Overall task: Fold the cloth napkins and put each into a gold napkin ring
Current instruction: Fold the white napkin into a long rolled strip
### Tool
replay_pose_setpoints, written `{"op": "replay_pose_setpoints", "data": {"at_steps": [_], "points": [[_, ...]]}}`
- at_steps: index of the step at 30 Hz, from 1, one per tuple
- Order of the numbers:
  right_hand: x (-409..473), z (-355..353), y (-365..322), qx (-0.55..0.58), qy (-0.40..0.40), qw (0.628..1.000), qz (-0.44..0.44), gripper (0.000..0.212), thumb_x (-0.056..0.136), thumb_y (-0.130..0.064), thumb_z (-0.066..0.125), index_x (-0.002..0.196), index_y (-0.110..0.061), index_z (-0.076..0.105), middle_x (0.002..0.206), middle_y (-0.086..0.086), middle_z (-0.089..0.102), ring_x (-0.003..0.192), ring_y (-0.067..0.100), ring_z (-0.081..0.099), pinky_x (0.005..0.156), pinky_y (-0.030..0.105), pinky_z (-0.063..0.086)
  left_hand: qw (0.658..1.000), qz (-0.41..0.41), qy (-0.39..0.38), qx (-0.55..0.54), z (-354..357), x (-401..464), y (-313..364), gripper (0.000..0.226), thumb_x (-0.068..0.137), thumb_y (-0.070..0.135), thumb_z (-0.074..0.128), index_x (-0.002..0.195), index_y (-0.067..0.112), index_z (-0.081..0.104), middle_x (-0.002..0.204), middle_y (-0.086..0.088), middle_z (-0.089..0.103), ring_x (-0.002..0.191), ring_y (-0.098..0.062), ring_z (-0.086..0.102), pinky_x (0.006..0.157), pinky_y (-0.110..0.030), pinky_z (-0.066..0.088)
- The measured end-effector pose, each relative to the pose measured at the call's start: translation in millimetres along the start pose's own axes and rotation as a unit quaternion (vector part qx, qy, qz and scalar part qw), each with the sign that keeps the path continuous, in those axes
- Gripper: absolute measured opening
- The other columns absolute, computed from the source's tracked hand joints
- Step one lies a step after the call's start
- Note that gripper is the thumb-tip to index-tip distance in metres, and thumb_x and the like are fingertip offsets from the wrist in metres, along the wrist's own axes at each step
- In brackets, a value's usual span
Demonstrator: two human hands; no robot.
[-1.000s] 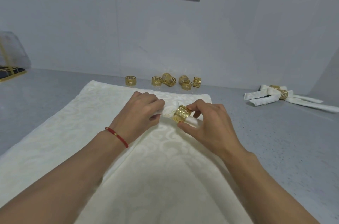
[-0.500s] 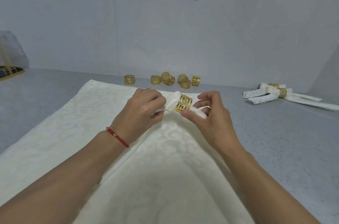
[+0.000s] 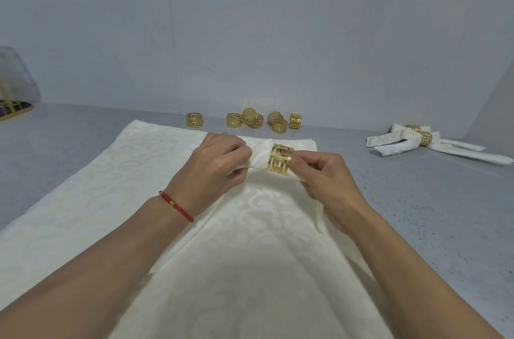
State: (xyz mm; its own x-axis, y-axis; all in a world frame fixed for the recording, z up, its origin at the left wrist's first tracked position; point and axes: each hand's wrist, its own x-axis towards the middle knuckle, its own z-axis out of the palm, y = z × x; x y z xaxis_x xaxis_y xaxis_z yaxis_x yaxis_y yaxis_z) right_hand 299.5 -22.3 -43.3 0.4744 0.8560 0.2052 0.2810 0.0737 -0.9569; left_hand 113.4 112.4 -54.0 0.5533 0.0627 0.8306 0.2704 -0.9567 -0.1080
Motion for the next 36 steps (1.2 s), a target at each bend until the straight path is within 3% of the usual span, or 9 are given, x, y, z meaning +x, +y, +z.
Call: {"op": "replay_pose_setpoints", "data": {"at_steps": [3,8,14,21,24,30,34,36], "points": [[1.4,-5.3,-0.5,0.061,-0.025,0.995,0.077,0.014,0.094,-0.017,0.073,0.103,-0.014,0.082,0.052,-0.012,0.034,0.048,0.009,0.022,0.044,0.02,0.022,1.0,0.017,-0.009,-0.009,-1.0,1.5,2.3,0.021,0.073,-0.012,0.069,0.072,0.005,0.056,0.082,-0.005,0.06,0.075,-0.024,0.053,0.075,-0.034,0.045],[2.7,-3.1,5.5,0.158,-0.047,0.977,0.138,0.02,0.088,-0.017,0.078,0.107,-0.011,0.081,0.077,-0.002,0.041,0.046,0.008,0.016,0.038,0.021,0.018,0.999,0.047,0.006,-0.012,-2.1,6.5,9.9,0.022,0.076,-0.016,0.063,0.07,0.003,0.054,0.079,-0.007,0.058,0.072,-0.024,0.049,0.075,-0.03,0.041],[1.8,-7.9,5.0,0.164,-0.064,0.974,0.146,0.019,0.088,-0.011,0.077,0.105,-0.006,0.08,0.056,-0.009,0.037,0.046,0.007,0.015,0.043,0.021,0.014,0.997,0.081,-0.011,-0.018,-4.1,7.6,9.8,0.023,0.077,-0.016,0.062,0.07,0.005,0.054,0.079,-0.008,0.058,0.07,-0.026,0.051,0.073,-0.032,0.043],[2.6,-12.5,8.6,0.149,-0.103,0.968,0.172,0.017,0.09,-0.016,0.075,0.103,-0.005,0.08,0.062,-0.006,0.026,0.048,0.008,0.014,0.04,0.021,0.014,0.992,0.112,-0.041,-0.031,-5.7,9.2,7.4,0.025,0.076,-0.016,0.056,0.073,0.008,0.053,0.079,-0.006,0.057,0.069,-0.026,0.048,0.076,-0.026,0.038],[1.9,-9.5,8.8,0.129,-0.092,0.974,0.164,0.015,0.087,-0.015,0.078,0.098,-0.006,0.081,0.057,-0.007,0.031,0.046,0.008,0.017,0.039,0.02,0.018,0.99,0.124,-0.064,-0.034,-6.1,7.1,5.3,0.031,0.077,-0.014,0.059,0.082,0.015,0.049,0.081,-0.005,0.058,0.071,-0.024,0.047,0.076,-0.027,0.038],[0.3,-9.3,9.1,0.087,-0.109,0.981,0.137,0.02,0.088,-0.019,0.078,0.104,-0.006,0.081,0.066,-0.001,0.029,0.049,0.009,0.016,0.041,0.02,0.02,0.99,0.103,-0.084,-0.053,-7.3,8.9,7.8,0.04,0.071,-0.016,0.062,0.079,0.018,0.043,0.079,-0.002,0.056,0.069,-0.023,0.043,0.077,-0.02,0.03],[-3.0,-8.9,6.2,0.074,-0.084,0.985,0.132,0.023,0.082,-0.018,0.083,0.101,-0.005,0.081,0.052,-0.007,0.037,0.045,0.007,0.018,0.042,0.019,0.022,0.988,0.076,-0.114,-0.066,-7.4,4.3,13.3,0.027,0.07,-0.012,0.065,0.074,0.011,0.05,0.076,0.0,0.053,0.067,-0.023,0.045,0.069,-0.025,0.036],[-2.8,-7.3,5.1,0.094,-0.069,0.984,0.137,0.023,0.081,-0.016,0.083,0.1,-0.004,0.081,0.047,-0.009,0.041,0.043,0.007,0.019,0.042,0.02,0.022,0.989,0.023,-0.112,-0.096,-8.3,3.8,16.8,0.024,0.07,-0.005,0.066,0.077,0.012,0.051,0.075,0.005,0.049,0.067,-0.019,0.042,0.067,-0.027,0.038]]}}
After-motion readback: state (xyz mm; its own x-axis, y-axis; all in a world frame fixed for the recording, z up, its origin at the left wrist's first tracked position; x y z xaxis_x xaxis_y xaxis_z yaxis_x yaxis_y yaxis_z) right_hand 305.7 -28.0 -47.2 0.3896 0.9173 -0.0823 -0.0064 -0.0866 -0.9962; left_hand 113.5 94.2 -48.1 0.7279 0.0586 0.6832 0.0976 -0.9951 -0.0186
